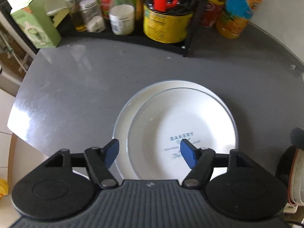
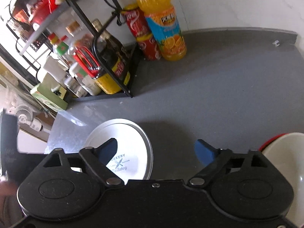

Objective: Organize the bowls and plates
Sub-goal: 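Open both grippers to release the 'Bakery' plate, then move both grippers to the red bowl stack rim and close on it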

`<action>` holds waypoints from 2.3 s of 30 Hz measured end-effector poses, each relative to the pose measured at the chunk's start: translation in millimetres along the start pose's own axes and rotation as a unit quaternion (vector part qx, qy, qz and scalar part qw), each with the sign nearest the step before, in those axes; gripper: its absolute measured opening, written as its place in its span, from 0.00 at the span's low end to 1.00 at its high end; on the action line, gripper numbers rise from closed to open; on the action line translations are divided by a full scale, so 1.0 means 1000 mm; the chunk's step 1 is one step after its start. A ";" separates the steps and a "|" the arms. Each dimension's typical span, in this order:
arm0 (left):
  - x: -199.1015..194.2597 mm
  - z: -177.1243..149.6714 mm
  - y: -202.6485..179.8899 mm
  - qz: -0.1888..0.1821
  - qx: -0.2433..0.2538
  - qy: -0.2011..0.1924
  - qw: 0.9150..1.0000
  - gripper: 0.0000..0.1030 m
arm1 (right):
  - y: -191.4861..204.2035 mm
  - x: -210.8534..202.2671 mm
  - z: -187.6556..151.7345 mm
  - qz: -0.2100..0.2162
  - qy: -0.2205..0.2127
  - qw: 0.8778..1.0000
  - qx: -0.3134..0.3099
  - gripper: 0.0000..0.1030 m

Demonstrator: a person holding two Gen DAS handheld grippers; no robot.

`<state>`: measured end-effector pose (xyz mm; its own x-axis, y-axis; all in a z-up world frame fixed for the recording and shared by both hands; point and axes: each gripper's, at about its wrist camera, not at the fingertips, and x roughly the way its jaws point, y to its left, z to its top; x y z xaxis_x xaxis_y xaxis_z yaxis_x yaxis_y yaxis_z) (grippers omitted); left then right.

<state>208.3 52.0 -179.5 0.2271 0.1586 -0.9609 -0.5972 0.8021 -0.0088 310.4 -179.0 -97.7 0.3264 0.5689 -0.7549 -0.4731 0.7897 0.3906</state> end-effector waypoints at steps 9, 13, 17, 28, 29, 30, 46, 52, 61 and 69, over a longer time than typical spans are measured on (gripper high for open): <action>-0.014 0.012 -0.053 -0.014 0.076 0.003 0.997 0.71 | -0.026 -0.031 -0.013 -0.055 -0.036 0.997 0.045 0.99; -0.014 0.011 -0.078 -0.027 0.113 0.013 0.993 0.71 | -0.043 -0.044 -0.022 -0.079 -0.051 0.993 0.075 1.00; -0.017 0.005 -0.102 -0.042 0.150 0.014 0.988 0.72 | -0.059 -0.058 -0.034 -0.099 -0.065 0.987 0.108 1.00; -0.030 -0.008 -0.178 -0.106 0.231 0.013 0.967 0.72 | -0.098 -0.085 -0.056 -0.159 -0.095 0.969 0.164 1.00; -0.031 -0.009 -0.185 -0.107 0.238 0.013 0.965 0.72 | -0.103 -0.087 -0.058 -0.163 -0.097 0.967 0.172 1.00; -0.031 -0.009 -0.190 -0.108 0.242 0.012 0.964 0.72 | -0.106 -0.087 -0.059 -0.166 -0.098 0.965 0.177 1.00; -0.030 -0.017 -0.267 -0.149 0.290 0.007 0.945 0.72 | -0.169 -0.092 -0.085 -0.205 -0.090 0.943 0.248 1.00; -0.018 -0.023 -0.291 -0.158 0.297 0.026 0.941 0.72 | -0.195 -0.083 -0.100 -0.195 -0.081 0.934 0.289 0.99; 0.006 -0.036 -0.303 -0.162 0.295 0.057 0.940 0.70 | -0.215 -0.061 -0.116 -0.176 -0.059 0.930 0.317 0.82; 0.028 -0.044 -0.309 -0.148 0.288 0.063 0.944 0.46 | -0.228 -0.047 -0.125 -0.140 -0.049 0.925 0.351 0.54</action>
<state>365.5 -216.3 -215.7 0.2039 -0.1613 -0.9656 0.0031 0.9864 -0.1641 301.0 -415.0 -217.0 0.4446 0.3108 -0.8401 0.2770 0.8442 0.4589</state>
